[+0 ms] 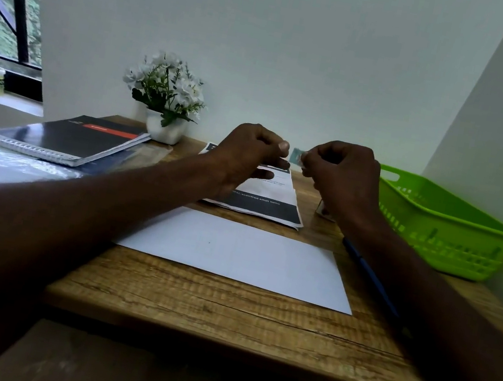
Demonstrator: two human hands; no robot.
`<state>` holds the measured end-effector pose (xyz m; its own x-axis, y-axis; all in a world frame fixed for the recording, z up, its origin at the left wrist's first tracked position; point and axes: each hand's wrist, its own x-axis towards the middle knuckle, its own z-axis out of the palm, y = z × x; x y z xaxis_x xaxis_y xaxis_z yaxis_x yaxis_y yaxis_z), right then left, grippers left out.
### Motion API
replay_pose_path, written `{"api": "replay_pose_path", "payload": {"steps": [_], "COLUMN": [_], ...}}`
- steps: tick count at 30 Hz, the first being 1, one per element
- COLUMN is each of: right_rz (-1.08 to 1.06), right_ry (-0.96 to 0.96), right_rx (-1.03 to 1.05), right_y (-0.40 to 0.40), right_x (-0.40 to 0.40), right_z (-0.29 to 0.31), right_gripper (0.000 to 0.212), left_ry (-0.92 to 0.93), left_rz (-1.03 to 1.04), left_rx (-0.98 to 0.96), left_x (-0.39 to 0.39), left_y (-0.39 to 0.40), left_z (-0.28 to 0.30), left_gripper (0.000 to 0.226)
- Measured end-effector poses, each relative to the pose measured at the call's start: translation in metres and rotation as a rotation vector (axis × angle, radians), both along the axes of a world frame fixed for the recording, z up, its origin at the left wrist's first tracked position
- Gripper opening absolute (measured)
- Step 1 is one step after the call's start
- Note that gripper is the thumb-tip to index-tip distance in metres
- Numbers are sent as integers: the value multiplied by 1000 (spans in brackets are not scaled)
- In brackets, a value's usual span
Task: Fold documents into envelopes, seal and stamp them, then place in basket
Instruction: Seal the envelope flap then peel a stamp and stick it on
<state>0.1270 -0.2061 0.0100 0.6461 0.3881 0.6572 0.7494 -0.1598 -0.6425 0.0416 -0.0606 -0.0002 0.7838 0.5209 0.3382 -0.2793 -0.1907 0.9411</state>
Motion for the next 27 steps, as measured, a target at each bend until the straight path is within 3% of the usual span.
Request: {"api": "replay_pose_path", "payload": {"steps": [4, 10, 15, 24, 27], "right_rz": [25, 84, 106, 151, 136], "right_ry": [33, 56, 60, 50, 40], "right_rx": [31, 45, 66, 61, 56], "right_y": [0, 1, -1, -5, -3], "right_x": [3, 4, 0, -2, -1], "right_z": [-1, -3, 1, 1, 0], "right_gripper": [16, 13, 12, 9, 9], "left_ry": [-6, -37, -28, -15, -20], "left_rz": [-177, -166, -205, -223, -193], "left_rx": [-46, -49, -36, -34, -9], "left_x": [0, -1, -4, -4, -2], "left_y": [-2, 3, 1, 2, 3], "left_z": [-4, -6, -3, -6, -6], "left_gripper": [37, 14, 25, 14, 28]}}
